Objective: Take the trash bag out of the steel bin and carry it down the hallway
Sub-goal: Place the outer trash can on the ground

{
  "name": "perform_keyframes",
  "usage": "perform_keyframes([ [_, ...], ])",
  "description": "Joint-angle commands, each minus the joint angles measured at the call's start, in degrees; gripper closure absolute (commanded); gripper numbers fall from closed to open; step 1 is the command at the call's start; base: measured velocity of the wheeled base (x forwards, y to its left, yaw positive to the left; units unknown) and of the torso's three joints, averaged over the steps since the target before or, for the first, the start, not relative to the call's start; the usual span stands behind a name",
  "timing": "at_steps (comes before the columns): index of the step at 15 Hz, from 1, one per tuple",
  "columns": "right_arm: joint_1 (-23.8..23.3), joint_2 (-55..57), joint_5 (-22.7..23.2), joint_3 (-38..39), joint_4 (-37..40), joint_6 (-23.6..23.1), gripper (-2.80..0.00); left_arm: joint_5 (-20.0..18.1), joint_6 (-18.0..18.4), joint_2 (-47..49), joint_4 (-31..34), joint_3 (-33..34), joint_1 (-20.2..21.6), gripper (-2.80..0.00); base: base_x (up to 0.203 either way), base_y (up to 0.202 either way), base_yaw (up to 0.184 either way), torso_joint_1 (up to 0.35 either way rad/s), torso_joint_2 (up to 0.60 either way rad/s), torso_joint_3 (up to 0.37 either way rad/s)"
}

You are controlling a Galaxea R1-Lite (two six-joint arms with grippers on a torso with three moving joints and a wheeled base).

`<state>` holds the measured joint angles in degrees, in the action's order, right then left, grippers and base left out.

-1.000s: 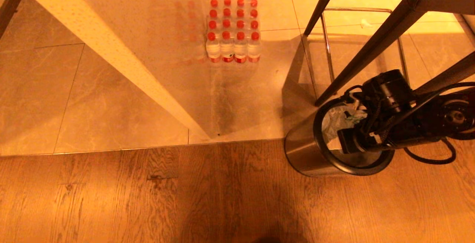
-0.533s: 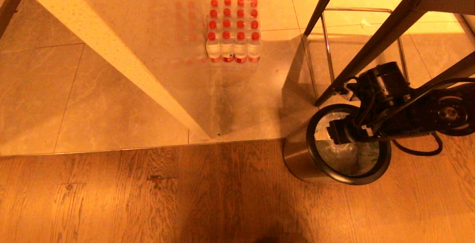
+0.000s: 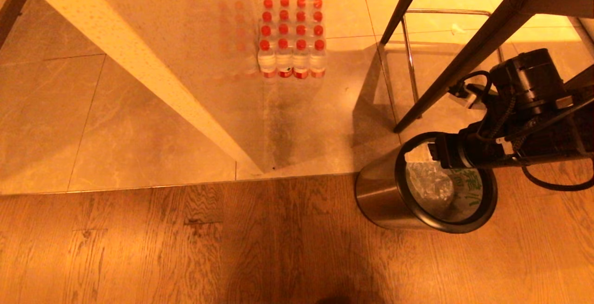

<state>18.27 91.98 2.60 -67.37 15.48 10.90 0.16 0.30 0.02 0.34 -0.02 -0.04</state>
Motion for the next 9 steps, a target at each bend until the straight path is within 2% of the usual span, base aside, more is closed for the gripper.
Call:
perform_keyframes([
  [1, 1.4, -3.2, 1.5, -0.2, 1.2, 1.1, -2.8, 0.0, 0.0, 0.0, 0.0, 0.0, 0.0, 0.0, 0.0, 0.0, 0.0, 0.0, 0.0, 0.0],
  [2, 1.7, -4.7, 3.4, -0.2, 3.4, 1.5, -2.8, 0.0, 0.0, 0.0, 0.0, -0.1, 0.0, 0.0, 0.0, 0.0, 0.0, 0.0, 0.0, 0.0],
  [4, 2.7, -6.0, 4.3, 0.2, 9.0, 1.5, -2.8, 0.0, 0.0, 0.0, 0.0, 0.0, 0.0, 0.0, 0.0, 0.0, 0.0, 0.0, 0.0, 0.0],
  [9, 4.2, 0.7, 4.6, 1.2, 12.6, 1.7, -2.8, 0.0, 0.0, 0.0, 0.0, 0.0, 0.0, 0.0, 0.0, 0.0, 0.0, 0.0, 0.0, 0.0],
])
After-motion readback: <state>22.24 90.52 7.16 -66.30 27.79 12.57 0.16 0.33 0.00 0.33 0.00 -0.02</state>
